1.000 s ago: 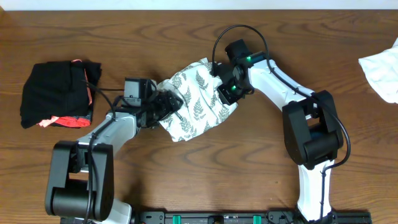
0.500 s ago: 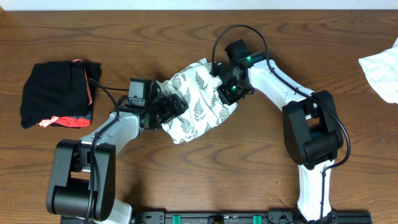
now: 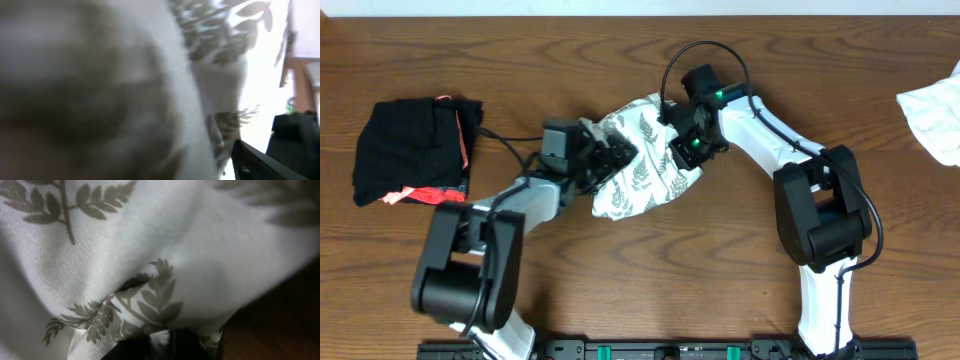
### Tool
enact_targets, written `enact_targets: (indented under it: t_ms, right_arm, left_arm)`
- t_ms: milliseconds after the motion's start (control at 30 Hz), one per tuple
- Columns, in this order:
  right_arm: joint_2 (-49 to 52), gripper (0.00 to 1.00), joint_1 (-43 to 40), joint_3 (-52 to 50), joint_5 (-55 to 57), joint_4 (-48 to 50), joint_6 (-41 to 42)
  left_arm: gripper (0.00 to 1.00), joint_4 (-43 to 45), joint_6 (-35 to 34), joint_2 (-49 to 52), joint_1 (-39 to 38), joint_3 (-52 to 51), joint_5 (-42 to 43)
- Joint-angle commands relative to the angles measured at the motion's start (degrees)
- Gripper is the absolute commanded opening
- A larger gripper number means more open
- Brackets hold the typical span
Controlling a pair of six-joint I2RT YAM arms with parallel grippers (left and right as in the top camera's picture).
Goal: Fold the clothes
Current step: 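Grasp the dress bundle's left side with the left gripper, then carry the dress leftward with the left gripper onto the black garment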
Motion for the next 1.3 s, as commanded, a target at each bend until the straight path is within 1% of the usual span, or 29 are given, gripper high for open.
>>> enact_targets:
  t_ms: [0, 67, 100, 167, 200, 233, 267, 300, 400, 533, 867, 1067, 1267]
  right_arm:
    - [1.38, 0.18, 2.43, 0.20, -0.26, -0.26, -0.94]
    - [1.38, 0.18, 2.73, 0.20, -0.26, -0.24, -1.22]
    - [1.38, 0.18, 2.86, 0.20, -0.28, -0.24, -1.20]
    - [1.38, 0.17, 2.89, 0.20, -0.26, -0.24, -1.22]
    - [1.38, 0.17, 2.89, 0.20, -0.26, -0.26, -1.20]
    - [1.38, 0.16, 2.86, 0.20, -0.26, -0.26, -1.20]
    - [1.36, 0.15, 2.78, 0.20, -0.24, -0.24, -1.20]
    - [1.36, 0.15, 2.67, 0.22, -0.26, -0.11, -1.16]
    - [1.11, 0.14, 1.84, 0.61, 0.20, -0.11, -1.14]
    - [-1.29, 0.14, -0.02, 1.18, 0.20, -0.31, -1.16]
    - [-14.73, 0.17, -6.71, 2.10, 2.89, -0.98, -0.13]
    - [-18.93, 0.16, -10.51, 2.10, 3.21, -2.97, -0.15]
    - [-19.19, 0.15, -13.62, 2.10, 3.21, -5.73, -0.15]
  left_arm:
    - [0.88, 1.07, -3.58, 4.37, -2.91, -1.79, -1.16]
    - [0.86, 1.11, -3.54, 4.39, -3.06, -1.79, -1.31]
    - [0.80, 1.11, -3.48, 4.39, -2.97, -1.79, -1.31]
    - [0.49, 1.16, -2.82, 4.37, -2.69, -1.79, -1.27]
    - [0.36, 1.20, -2.64, 4.37, -2.54, -1.79, -1.18]
    - [0.27, 1.62, -2.34, 4.37, -2.29, -1.79, -1.07]
    - [0.15, 1.90, -1.95, 4.31, -2.14, -1.79, -0.90]
    - [0.07, 2.45, -1.81, 4.24, -1.84, -1.79, -0.72]
    - [0.06, 3.72, -1.77, 3.34, -0.63, -1.79, 0.35]
    - [0.06, 3.41, 0.70, -0.09, 0.57, -1.79, 0.37]
    - [0.06, 2.71, 1.07, -12.66, 4.52, -1.53, -0.11]
    - [0.06, -3.26, 5.62, -20.55, 9.55, -0.15, -3.41]
    - [0.06, -8.85, 8.39, -28.22, 18.49, 0.72, -3.32]
